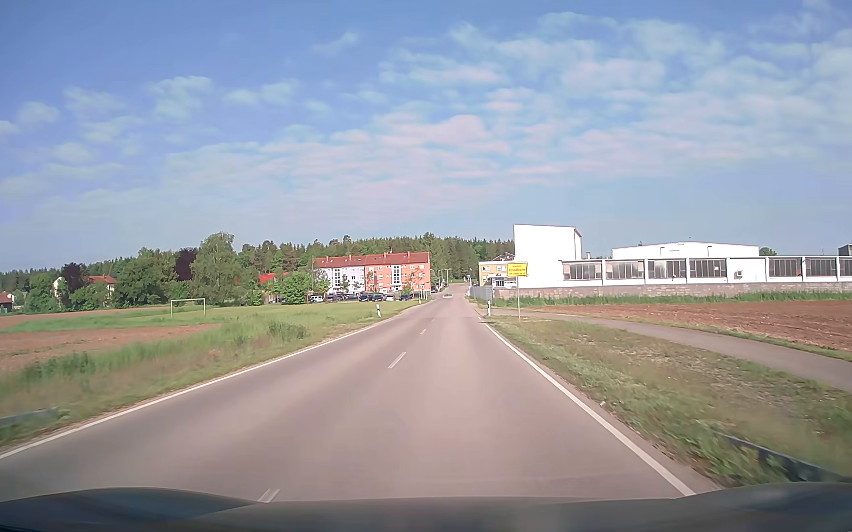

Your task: Follow the waypoints while adhering to traffic rules and regulations

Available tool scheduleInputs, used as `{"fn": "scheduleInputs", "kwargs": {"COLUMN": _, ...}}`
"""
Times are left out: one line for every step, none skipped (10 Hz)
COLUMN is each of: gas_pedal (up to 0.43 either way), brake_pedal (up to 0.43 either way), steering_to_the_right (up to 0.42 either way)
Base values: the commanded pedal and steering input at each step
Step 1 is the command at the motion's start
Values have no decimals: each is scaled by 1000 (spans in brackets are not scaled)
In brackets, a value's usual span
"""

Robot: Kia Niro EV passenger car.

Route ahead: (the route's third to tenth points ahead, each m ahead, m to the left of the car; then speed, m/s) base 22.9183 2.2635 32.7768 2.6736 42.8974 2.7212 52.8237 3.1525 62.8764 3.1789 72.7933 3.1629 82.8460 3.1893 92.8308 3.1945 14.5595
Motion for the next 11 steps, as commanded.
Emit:
{"fn": "scheduleInputs", "kwargs": {"gas_pedal": 0, "brake_pedal": 244, "steering_to_the_right": -3}}
{"fn": "scheduleInputs", "kwargs": {"gas_pedal": 0, "brake_pedal": 250, "steering_to_the_right": -1}}
{"fn": "scheduleInputs", "kwargs": {"gas_pedal": 0, "brake_pedal": 244, "steering_to_the_right": 0}}
{"fn": "scheduleInputs", "kwargs": {"gas_pedal": 0, "brake_pedal": 250, "steering_to_the_right": 0}}
{"fn": "scheduleInputs", "kwargs": {"gas_pedal": 0, "brake_pedal": 256, "steering_to_the_right": 0}}
{"fn": "scheduleInputs", "kwargs": {"gas_pedal": 0, "brake_pedal": 250, "steering_to_the_right": 0}}
{"fn": "scheduleInputs", "kwargs": {"gas_pedal": 0, "brake_pedal": 256, "steering_to_the_right": 0}}
{"fn": "scheduleInputs", "kwargs": {"gas_pedal": 0, "brake_pedal": 256, "steering_to_the_right": -1}}
{"fn": "scheduleInputs", "kwargs": {"gas_pedal": 0, "brake_pedal": 256, "steering_to_the_right": -1}}
{"fn": "scheduleInputs", "kwargs": {"gas_pedal": 0, "brake_pedal": 256, "steering_to_the_right": -1}}
{"fn": "scheduleInputs", "kwargs": {"gas_pedal": 0, "brake_pedal": 250, "steering_to_the_right": -1}}
